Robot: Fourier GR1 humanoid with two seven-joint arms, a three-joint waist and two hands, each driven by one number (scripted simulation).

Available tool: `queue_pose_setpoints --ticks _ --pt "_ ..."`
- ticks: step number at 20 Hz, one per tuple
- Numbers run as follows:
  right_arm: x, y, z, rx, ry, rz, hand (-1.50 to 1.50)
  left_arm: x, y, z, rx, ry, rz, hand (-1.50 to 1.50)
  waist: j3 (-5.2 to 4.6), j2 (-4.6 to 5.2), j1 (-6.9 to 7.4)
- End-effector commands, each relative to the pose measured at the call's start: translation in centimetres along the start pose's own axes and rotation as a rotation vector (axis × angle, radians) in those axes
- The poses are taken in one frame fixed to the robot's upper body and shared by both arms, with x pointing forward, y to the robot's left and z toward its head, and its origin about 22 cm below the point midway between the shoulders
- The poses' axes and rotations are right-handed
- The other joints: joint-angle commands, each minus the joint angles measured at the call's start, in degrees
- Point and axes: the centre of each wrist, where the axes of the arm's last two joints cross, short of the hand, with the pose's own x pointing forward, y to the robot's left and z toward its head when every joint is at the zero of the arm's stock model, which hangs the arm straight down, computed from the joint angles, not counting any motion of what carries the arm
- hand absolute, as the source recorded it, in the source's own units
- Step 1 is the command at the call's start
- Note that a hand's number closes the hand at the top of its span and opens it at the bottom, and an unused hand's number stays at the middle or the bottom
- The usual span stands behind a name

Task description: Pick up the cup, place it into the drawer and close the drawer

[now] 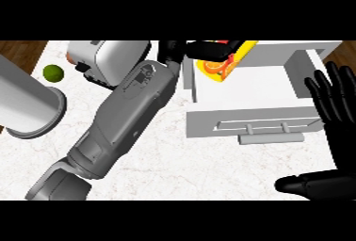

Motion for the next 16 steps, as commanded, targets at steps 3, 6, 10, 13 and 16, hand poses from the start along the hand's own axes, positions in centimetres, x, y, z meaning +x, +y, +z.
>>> queue_pose_setpoints --ticks 3,6,10,13,16 --pt "0.4 -1.0 -1.0 0.009 -0.022 -0.021 -1.5 -0.3 -1.5 -0.3 -0.024 0.062 -0.051 1.5 0.03 0.12 -1.01" --pt "-0.5 1.4 -0.5 0.035 -0.021 -0.012 -1.5 -0.6 -1.3 -0.9 -0.038 0.034 -0.122 1.5 0.03 0.57 -1.85" --pt "-0.4 0.4 -1.3 0.02 0.001 -0.017 -1.5 -2.8 -0.9 0.7 -0.06 0.059 -0.129 1.5 0.03 0.58 -2.13" --pt "-0.8 0.8 -1.2 0.042 -0.03 -0.02 -1.5 -2.1 -1.3 0.0 -0.053 0.073 -0.203 1.5 0.07 0.93 -3.44" --pt "-1.3 1.3 -1.6 0.065 -0.029 -0.031 -1.5 -2.5 -1.6 0.3 -0.069 0.078 -0.265 1.5 0.09 1.02 -3.76"
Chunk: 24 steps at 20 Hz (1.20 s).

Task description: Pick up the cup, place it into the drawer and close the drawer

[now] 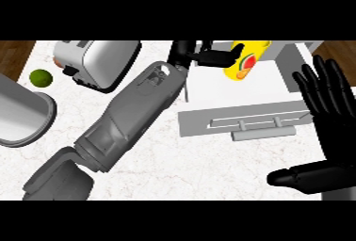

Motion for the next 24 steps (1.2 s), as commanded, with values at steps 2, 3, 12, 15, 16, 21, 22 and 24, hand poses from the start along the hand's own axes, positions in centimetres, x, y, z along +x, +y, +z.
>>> queue_pose_setpoints --ticks 2,3,12,15,16,21,22,24 --pt "0.7 0.2 -1.2 0.01 -0.019 -0.018 -1.5 -1.0 -0.5 0.7 -0.006 0.03 -0.094 -1.5 -0.01 -0.05 -0.23" --pt "0.7 1.0 -0.1 0.031 -0.015 -0.026 -1.5 -0.9 -0.8 0.8 0.0 0.021 -0.108 -1.5 0.01 0.02 -1.58" --pt "1.2 0.6 -0.3 0.039 -0.015 -0.095 -1.5 1.3 -1.2 0.1 -0.002 -0.052 0.102 -1.5 -0.06 -0.14 -0.56" --pt "1.7 0.0 -1.3 0.036 -0.024 -0.117 -1.5 2.0 -1.1 -0.2 0.015 -0.116 0.185 -1.5 -0.08 -0.28 0.99" --pt "1.3 -0.1 0.0 0.037 0.007 -0.113 -1.5 1.6 -1.2 0.3 0.008 -0.129 0.207 -1.5 -0.08 -0.61 1.51" --pt "2.0 -1.1 1.0 0.031 -0.005 -0.094 1.5 3.3 -1.5 0.2 -0.015 -0.102 0.313 -1.5 -0.12 -1.58 5.31" --pt "2.9 -0.9 2.1 0.076 -0.02 -0.075 1.5 1.9 -0.1 0.0 0.034 -0.097 0.295 -1.5 -0.11 -1.39 4.61" --pt "3.1 -0.8 1.6 0.107 -0.007 -0.04 1.5 2.0 0.5 0.5 0.044 -0.085 0.331 -1.5 -0.13 -1.58 5.48"
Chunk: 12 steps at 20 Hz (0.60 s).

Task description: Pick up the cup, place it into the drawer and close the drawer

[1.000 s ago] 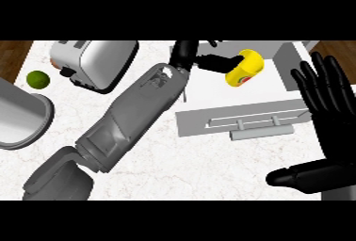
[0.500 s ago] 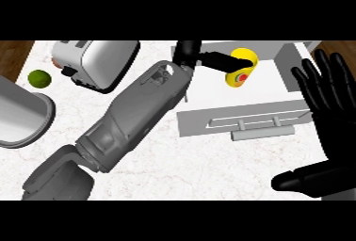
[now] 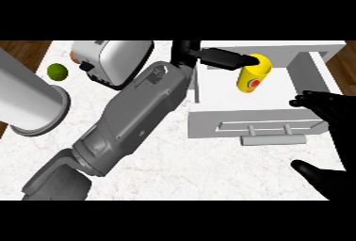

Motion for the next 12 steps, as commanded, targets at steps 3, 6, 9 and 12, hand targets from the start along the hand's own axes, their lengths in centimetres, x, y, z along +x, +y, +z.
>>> queue_pose_setpoints --ticks 3,6,9,12 --pt "0.4 -0.7 0.9 0.122 0.06 0.182 1.5 1.0 4.7 0.2 0.065 -0.029 0.071 -1.5 -0.07 -0.8 3.22" --pt "1.3 -0.3 1.2 0.154 0.07 0.252 1.5 0.9 6.5 1.4 0.121 -0.021 0.076 -1.5 -0.06 -0.79 3.0" --pt "0.7 -0.1 1.8 0.147 0.108 0.299 1.5 2.1 9.7 2.8 0.144 -0.001 0.098 -1.5 -0.05 -0.99 3.58" --pt "0.8 -1.2 2.3 0.183 0.155 0.362 1.5 0.6 11.5 6.1 0.173 0.033 0.082 -1.5 -0.03 -0.82 3.23"
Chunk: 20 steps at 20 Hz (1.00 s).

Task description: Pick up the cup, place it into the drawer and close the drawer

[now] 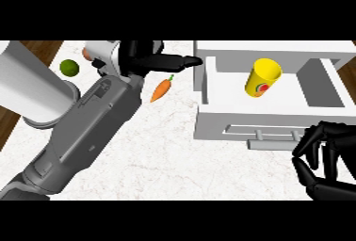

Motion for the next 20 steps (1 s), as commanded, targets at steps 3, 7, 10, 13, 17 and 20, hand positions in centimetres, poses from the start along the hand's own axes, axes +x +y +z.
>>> queue_pose_setpoints --ticks 3,7,10,13,17,20 --pt "-1.4 0.1 -1.1 0.024 0.085 0.094 1.5 1.4 5.8 4.0 0.042 0.022 0.015 -1.5 0.01 0.18 0.61" --pt "-2.1 1.9 -0.6 0.029 0.118 0.136 1.5 2.4 8.5 7.8 0.065 0.02 0.024 -1.5 0.02 0.16 0.49" --pt "-3.7 3.2 -1.9 0.082 0.11 0.247 1.5 1.6 11.6 9.5 0.046 0.028 0.026 -1.5 0.02 0.54 0.27" --pt "-2.6 2.0 -1.8 0.184 0.111 0.469 1.5 1.9 13.4 10.8 0.056 0.043 0.04 -1.5 -0.04 0.46 0.93" --pt "-6.4 2.6 -0.6 0.251 0.13 0.579 1.5 2.7 14.8 12.6 0.076 0.037 0.032 -1.5 0.09 0.52 0.03" --pt "-8.2 2.9 -4.9 0.241 0.168 0.66 1.5 3.4 16.5 13.1 0.083 0.039 0.013 -1.5 0.05 0.76 0.49"
